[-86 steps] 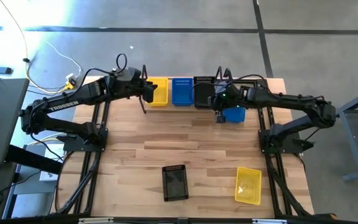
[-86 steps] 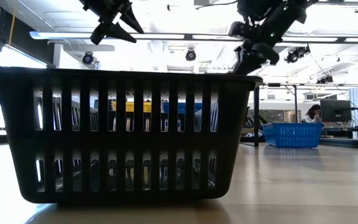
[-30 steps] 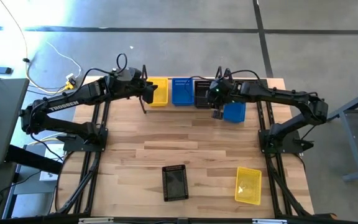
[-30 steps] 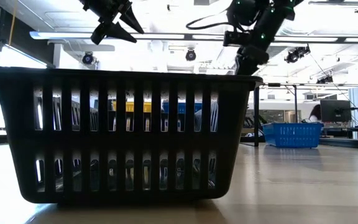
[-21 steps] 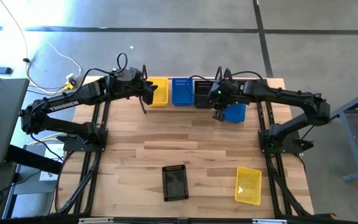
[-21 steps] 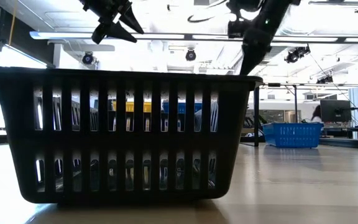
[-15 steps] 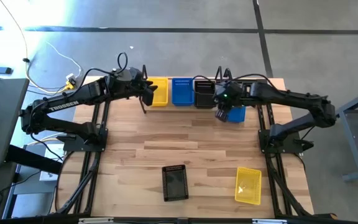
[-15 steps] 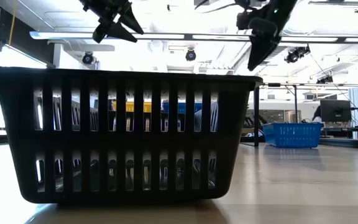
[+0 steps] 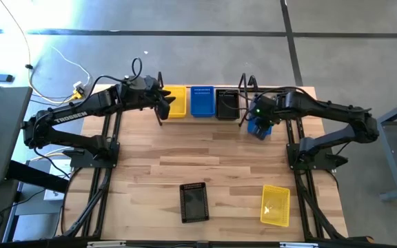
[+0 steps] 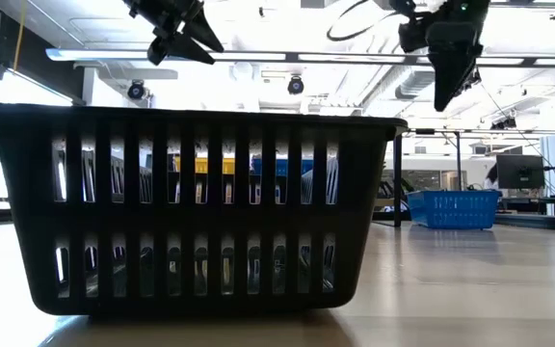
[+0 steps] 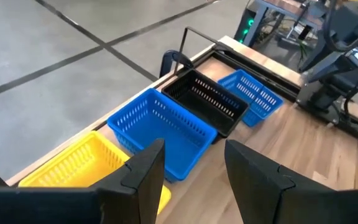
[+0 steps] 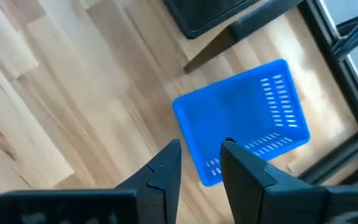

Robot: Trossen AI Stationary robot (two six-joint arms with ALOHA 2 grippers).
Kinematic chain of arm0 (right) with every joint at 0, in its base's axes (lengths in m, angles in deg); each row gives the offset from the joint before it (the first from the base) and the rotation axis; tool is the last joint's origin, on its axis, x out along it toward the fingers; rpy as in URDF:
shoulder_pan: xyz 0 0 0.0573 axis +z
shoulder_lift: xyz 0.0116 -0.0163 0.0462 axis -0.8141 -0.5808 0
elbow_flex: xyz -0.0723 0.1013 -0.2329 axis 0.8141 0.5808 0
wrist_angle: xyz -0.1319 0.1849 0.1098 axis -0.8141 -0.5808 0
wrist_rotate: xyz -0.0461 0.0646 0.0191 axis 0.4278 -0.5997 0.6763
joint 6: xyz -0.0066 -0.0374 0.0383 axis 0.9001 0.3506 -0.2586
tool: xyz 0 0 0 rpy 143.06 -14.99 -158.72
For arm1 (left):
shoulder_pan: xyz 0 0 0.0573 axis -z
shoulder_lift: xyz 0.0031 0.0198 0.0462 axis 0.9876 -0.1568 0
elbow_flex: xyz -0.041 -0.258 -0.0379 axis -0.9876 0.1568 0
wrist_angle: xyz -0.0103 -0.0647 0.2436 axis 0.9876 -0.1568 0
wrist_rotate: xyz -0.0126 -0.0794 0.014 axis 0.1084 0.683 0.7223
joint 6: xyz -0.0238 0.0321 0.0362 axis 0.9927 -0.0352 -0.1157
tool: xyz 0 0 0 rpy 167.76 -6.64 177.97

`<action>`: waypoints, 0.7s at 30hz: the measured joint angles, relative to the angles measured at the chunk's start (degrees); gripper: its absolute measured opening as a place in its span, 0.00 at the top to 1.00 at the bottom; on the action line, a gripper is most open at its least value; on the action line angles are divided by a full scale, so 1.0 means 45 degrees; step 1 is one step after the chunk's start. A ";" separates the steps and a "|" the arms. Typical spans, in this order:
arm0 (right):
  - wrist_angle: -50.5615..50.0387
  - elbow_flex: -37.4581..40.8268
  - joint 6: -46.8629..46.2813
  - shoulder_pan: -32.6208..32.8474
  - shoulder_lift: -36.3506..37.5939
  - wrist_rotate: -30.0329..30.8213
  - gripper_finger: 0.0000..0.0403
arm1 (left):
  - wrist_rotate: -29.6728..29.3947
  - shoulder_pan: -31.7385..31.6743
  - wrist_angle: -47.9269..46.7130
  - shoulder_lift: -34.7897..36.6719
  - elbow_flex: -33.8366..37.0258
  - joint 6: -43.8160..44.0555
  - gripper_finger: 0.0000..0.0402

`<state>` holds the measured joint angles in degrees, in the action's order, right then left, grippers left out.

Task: Stack baskets on shelf by color
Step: Stack the blue bin on top of the blue bin on the shelf

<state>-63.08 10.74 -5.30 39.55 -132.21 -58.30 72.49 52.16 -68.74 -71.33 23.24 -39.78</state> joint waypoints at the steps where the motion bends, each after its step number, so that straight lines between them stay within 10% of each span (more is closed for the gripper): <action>1: 0.0132 0.0250 -0.0004 0.0000 0.0048 -0.0222 0.76 | 0.0000 0.0000 -0.0026 0.0000 0.0000 -0.0141 0.61; 21: 0.3661 0.4671 0.3189 0.0335 0.0370 0.0142 0.76 | 0.0306 -0.0010 -0.0179 0.0000 0.0000 -0.0165 0.61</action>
<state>-46.61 31.76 9.05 41.06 -130.55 -57.66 73.87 52.12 -69.55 -71.33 23.24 -40.52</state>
